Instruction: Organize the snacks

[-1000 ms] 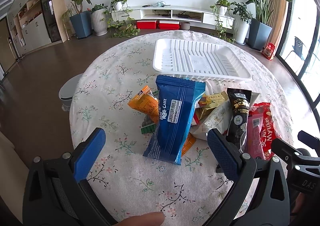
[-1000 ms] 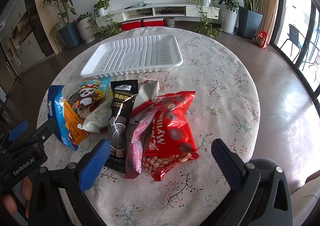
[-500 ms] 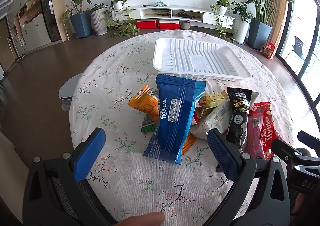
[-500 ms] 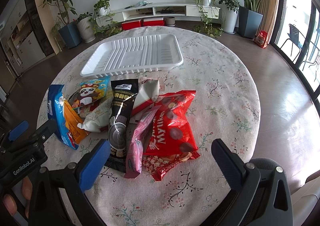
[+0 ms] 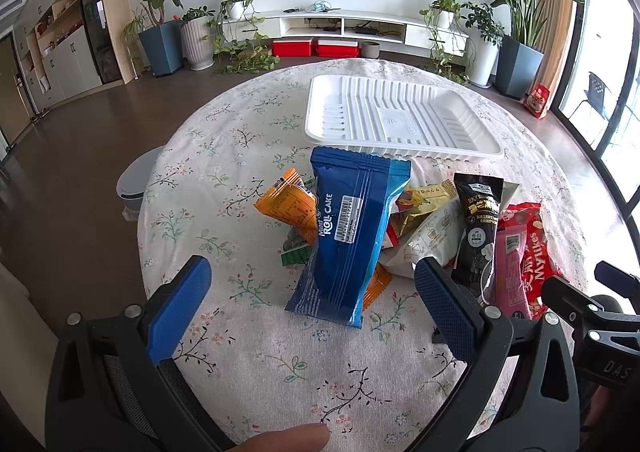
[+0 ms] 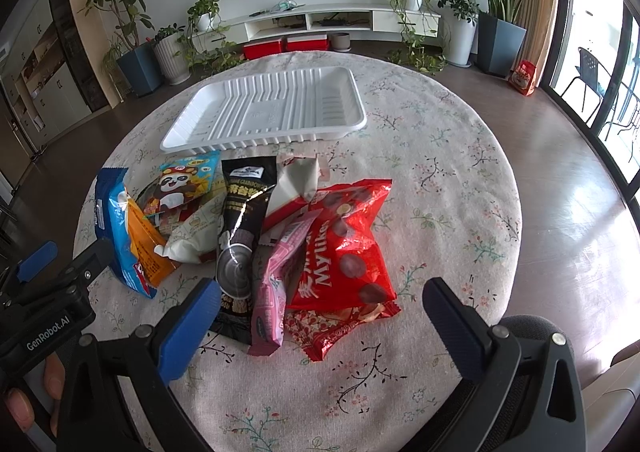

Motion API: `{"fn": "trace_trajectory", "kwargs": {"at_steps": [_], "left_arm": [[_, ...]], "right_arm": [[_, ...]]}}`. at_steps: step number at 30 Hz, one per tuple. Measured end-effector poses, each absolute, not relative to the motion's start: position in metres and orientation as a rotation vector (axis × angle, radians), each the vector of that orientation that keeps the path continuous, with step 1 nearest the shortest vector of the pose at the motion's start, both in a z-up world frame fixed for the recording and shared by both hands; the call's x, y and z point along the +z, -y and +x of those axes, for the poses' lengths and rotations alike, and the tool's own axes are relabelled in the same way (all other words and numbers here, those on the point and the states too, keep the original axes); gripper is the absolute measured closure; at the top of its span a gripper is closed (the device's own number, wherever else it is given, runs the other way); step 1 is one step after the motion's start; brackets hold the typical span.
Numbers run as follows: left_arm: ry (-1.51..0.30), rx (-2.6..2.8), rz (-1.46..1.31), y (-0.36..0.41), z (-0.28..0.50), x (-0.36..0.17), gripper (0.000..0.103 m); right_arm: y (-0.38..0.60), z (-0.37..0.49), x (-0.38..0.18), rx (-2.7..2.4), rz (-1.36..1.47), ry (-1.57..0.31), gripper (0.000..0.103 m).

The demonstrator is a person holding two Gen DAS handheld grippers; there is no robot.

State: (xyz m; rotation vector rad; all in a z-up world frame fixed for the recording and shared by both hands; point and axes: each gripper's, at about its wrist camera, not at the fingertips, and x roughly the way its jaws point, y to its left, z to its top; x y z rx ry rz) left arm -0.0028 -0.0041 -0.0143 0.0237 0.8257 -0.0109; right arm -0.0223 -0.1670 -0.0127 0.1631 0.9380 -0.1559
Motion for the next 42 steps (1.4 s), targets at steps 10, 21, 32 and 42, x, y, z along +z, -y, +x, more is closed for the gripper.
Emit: {"fn": "trace_trajectory", "kwargs": {"at_steps": [10,21,32,42], "left_arm": [[-0.826,-0.011,0.023,0.004,-0.003,-0.015,0.000],[-0.832,-0.068,-0.053,-0.006,-0.002,-0.017,0.000],[-0.966,-0.214,-0.068,-0.023,-0.015,-0.058,0.000],[-0.853,-0.259,-0.021,-0.014,0.008,-0.030,0.000]], "right_arm": [[0.167,-0.022,-0.013,-0.156,0.162,-0.939,0.000],[0.169,-0.026,-0.012,-0.128,0.204,-0.921,0.000],[0.197,-0.041,-0.016,0.009,0.502,-0.810,0.000],[0.233,-0.040,-0.029,0.024,0.608,-0.865,0.006]]}}
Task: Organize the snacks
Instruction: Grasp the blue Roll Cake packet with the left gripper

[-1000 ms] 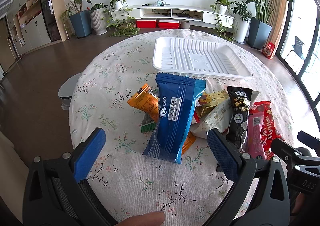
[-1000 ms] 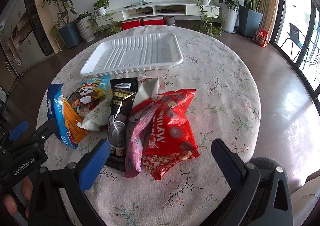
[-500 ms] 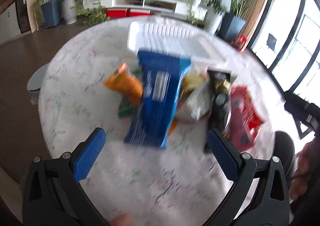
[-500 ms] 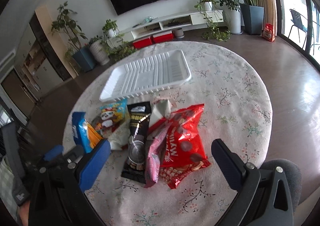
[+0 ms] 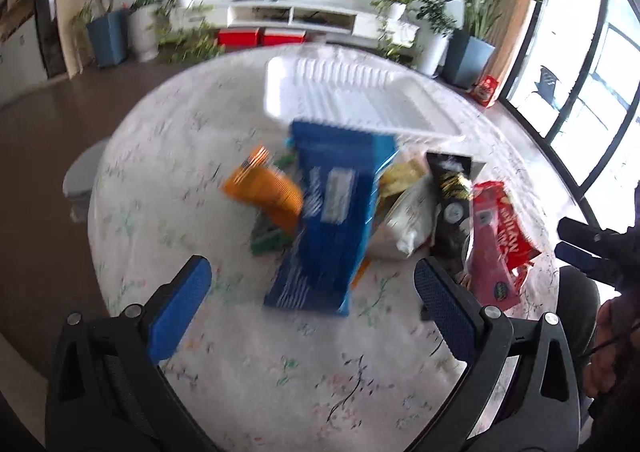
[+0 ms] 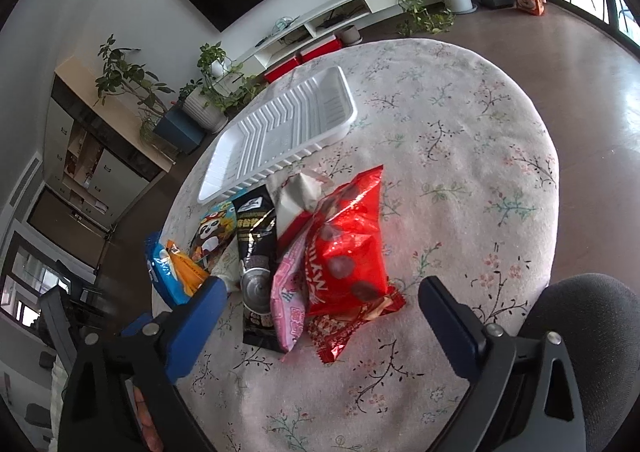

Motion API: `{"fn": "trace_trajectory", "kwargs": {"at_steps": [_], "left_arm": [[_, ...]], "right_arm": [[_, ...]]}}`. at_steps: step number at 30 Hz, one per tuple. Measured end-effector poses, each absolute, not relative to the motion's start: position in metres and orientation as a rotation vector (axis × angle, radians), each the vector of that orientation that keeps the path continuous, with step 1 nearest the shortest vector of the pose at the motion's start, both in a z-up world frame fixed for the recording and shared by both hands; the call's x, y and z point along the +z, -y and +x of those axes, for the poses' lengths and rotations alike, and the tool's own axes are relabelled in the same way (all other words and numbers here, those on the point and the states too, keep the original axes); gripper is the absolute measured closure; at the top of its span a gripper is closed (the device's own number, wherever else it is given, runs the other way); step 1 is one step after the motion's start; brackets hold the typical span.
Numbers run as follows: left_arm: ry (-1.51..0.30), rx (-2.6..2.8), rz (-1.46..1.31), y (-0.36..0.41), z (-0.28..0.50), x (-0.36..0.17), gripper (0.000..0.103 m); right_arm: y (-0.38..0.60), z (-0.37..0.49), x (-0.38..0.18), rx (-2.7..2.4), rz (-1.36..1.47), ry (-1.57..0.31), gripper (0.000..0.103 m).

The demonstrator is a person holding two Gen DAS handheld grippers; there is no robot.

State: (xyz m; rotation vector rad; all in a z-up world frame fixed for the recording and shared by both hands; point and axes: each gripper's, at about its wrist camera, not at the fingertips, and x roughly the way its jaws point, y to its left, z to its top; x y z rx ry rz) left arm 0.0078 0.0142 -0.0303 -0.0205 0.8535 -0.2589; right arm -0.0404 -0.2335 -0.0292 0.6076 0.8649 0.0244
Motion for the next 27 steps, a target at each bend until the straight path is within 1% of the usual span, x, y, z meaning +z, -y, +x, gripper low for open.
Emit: {"fn": "trace_trajectory", "kwargs": {"at_steps": [2,4,5,6,7,8,9,11,13,15,16,18,27], "left_arm": [[-0.825,-0.279,0.025,-0.003,0.011,-0.028,0.001],[-0.822,-0.303,0.055,0.005,0.015,-0.029,0.009],[-0.820,-0.302,0.069,0.009,0.017,-0.030,0.018],[-0.824,-0.304,0.085,0.011,0.019,-0.032,0.028],[-0.836,-0.306,0.091,0.012,0.021,-0.035,0.033],[-0.839,-0.301,0.090,0.012,0.021,-0.037,0.041],[-0.841,-0.296,0.089,0.011,0.023,-0.039,0.045],[-0.850,-0.290,0.082,0.007,0.026,-0.041,0.046],[-0.849,-0.292,0.065,0.001,0.028,-0.043,0.050],[-0.855,-0.294,0.047,-0.003,0.031,-0.046,0.067],[-0.858,-0.297,0.046,-0.004,0.032,-0.047,0.071],[-0.862,-0.299,0.048,-0.006,0.032,-0.049,0.074],[-0.836,-0.327,-0.009,-0.017,0.024,-0.042,0.077]], "right_arm": [[0.234,-0.038,-0.032,0.029,0.593,-0.885,0.011],[0.232,-0.037,-0.034,0.042,0.577,-0.909,0.016],[0.230,-0.037,-0.034,0.053,0.572,-0.917,0.020],[0.231,-0.036,-0.036,0.062,0.567,-0.920,0.021],[0.230,-0.036,-0.036,0.065,0.562,-0.920,0.021],[0.229,-0.036,-0.036,0.062,0.557,-0.917,0.021],[0.228,-0.037,-0.035,0.060,0.548,-0.914,0.021],[0.228,-0.036,-0.036,0.056,0.535,-0.915,0.021],[0.227,-0.035,-0.037,0.054,0.529,-0.917,0.021],[0.226,-0.035,-0.037,0.052,0.521,-0.918,0.021],[0.225,-0.034,-0.037,0.051,0.514,-0.915,0.021],[0.224,-0.034,-0.037,0.046,0.497,-0.911,0.021],[0.222,-0.036,-0.030,0.016,0.426,-0.869,0.021]]}}
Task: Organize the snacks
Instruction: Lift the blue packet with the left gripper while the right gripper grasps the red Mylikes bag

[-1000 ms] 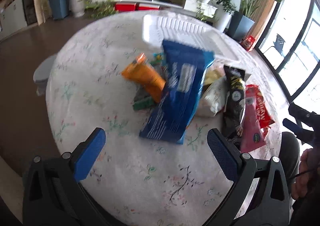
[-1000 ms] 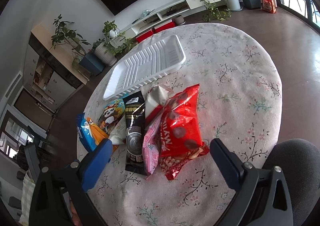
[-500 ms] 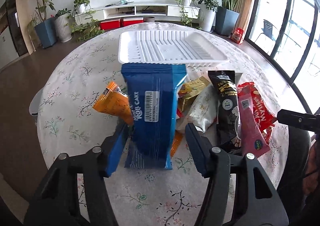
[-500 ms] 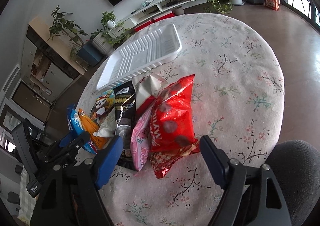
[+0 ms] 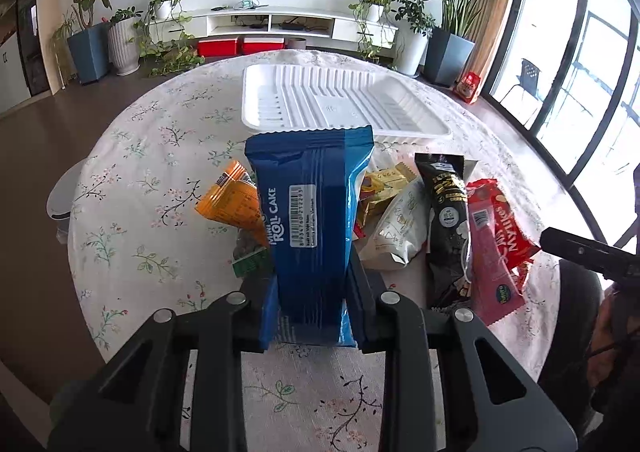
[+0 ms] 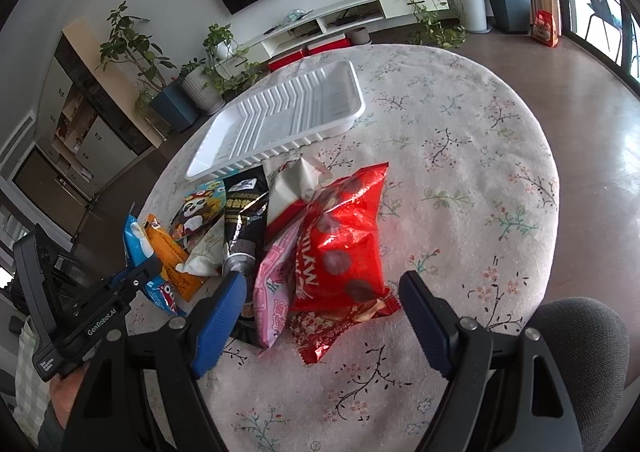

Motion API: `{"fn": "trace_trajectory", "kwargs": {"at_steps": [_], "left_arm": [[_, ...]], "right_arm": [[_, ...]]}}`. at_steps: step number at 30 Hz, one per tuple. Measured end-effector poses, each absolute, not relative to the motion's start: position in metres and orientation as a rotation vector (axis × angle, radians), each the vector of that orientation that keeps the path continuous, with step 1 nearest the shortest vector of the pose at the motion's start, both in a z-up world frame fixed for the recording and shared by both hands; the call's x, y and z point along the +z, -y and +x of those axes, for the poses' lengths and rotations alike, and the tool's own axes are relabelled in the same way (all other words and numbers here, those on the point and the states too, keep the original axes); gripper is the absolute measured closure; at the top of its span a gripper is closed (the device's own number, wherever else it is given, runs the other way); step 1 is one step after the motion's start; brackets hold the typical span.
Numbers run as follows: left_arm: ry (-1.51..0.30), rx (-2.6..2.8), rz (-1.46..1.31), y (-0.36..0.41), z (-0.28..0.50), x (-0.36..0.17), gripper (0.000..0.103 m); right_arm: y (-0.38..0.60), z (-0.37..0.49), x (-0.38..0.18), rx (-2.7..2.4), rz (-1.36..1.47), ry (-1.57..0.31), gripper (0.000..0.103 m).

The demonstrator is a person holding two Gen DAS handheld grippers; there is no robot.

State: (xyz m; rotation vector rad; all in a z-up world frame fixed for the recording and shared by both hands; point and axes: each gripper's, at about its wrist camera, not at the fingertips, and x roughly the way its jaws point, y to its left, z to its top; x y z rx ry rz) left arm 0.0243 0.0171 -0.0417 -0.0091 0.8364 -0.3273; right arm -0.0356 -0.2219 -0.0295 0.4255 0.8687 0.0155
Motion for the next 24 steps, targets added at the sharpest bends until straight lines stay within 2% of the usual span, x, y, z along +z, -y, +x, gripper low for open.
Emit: {"fn": "trace_trajectory", "kwargs": {"at_steps": [6,12,15,24], "left_arm": [[-0.824,-0.379,-0.089,-0.032,0.004,-0.032,0.077],[-0.815,-0.417,-0.140,-0.041,-0.008,-0.028,0.077],[-0.813,-0.438,-0.154,-0.041,-0.011,-0.029,0.077],[-0.833,-0.490,-0.177,-0.039,-0.011,-0.041,0.077]], "right_arm": [[0.220,-0.030,-0.028,0.026,0.396,-0.899,0.023],[0.200,-0.019,-0.023,0.127,0.380,-0.922,0.040],[0.201,-0.009,-0.021,0.132,0.396,-0.940,0.044],[0.229,0.017,-0.037,-0.011,0.295,-1.070,0.045]]}}
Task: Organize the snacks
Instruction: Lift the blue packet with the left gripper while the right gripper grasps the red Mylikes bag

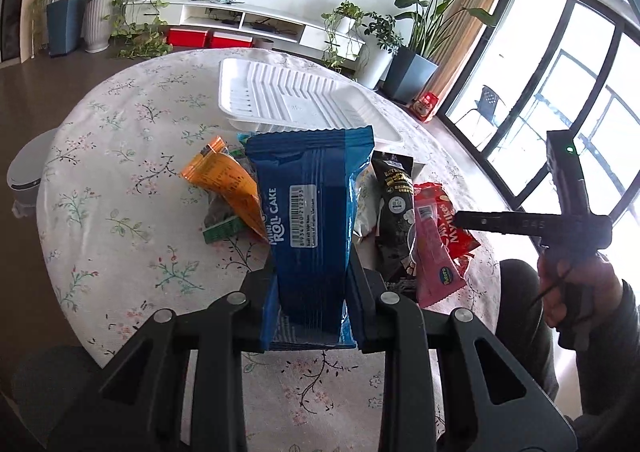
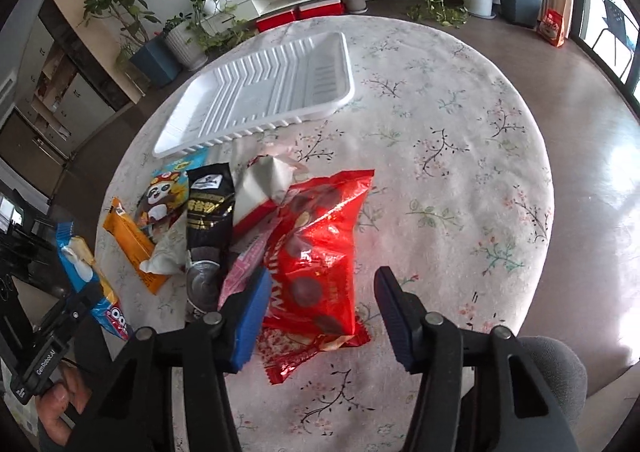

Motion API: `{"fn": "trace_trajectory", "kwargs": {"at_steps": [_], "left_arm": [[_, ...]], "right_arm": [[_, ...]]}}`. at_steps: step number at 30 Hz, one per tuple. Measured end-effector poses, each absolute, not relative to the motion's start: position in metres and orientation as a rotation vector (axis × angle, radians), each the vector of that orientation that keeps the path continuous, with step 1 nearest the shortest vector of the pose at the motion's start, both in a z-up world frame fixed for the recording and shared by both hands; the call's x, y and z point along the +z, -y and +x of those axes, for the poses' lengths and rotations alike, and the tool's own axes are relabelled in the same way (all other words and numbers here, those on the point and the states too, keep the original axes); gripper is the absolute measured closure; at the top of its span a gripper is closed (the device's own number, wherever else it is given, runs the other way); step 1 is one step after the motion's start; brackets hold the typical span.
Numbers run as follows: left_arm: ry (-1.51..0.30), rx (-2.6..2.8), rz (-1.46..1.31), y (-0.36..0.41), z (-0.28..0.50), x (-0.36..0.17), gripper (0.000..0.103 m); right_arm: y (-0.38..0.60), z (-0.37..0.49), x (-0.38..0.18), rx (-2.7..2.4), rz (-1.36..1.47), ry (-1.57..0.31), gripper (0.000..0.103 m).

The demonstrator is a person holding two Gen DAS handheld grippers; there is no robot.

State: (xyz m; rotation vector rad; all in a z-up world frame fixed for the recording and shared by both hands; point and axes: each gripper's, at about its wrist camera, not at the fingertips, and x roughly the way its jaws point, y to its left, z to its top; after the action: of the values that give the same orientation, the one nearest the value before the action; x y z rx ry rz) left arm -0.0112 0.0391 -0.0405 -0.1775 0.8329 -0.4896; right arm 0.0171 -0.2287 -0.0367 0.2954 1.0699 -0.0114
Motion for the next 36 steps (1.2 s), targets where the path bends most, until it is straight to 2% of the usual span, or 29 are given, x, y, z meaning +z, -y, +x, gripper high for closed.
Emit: {"fn": "trace_trajectory", "kwargs": {"at_steps": [4,12,15,19,23,36], "left_arm": [[-0.836,-0.494,-0.175,-0.039,-0.010,-0.041,0.077],[-0.854,-0.499,-0.170,-0.035,-0.009,-0.044,0.077],[-0.857,-0.500,-0.169,-0.036,-0.008,-0.045,0.077],[-0.860,-0.502,-0.173,-0.037,-0.009,-0.043,0.077],[-0.860,-0.505,-0.195,-0.040,-0.005,-0.043,0.077],[-0.851,-0.518,-0.226,-0.046,-0.004,-0.036,0.077]], "right_arm": [[0.223,0.033,-0.052,0.028,0.267,-1.125,0.040],[0.224,0.050,-0.069,0.100,0.339,-1.179,0.039],[0.231,0.049,-0.070,0.112,0.371,-1.162,0.047],[0.239,0.045,-0.070,0.139,0.417,-1.143,0.062],[0.246,0.035,-0.065,0.139,0.449,-1.108,0.070],[0.277,0.022,-0.040,0.171,0.602,-0.949,0.073]]}}
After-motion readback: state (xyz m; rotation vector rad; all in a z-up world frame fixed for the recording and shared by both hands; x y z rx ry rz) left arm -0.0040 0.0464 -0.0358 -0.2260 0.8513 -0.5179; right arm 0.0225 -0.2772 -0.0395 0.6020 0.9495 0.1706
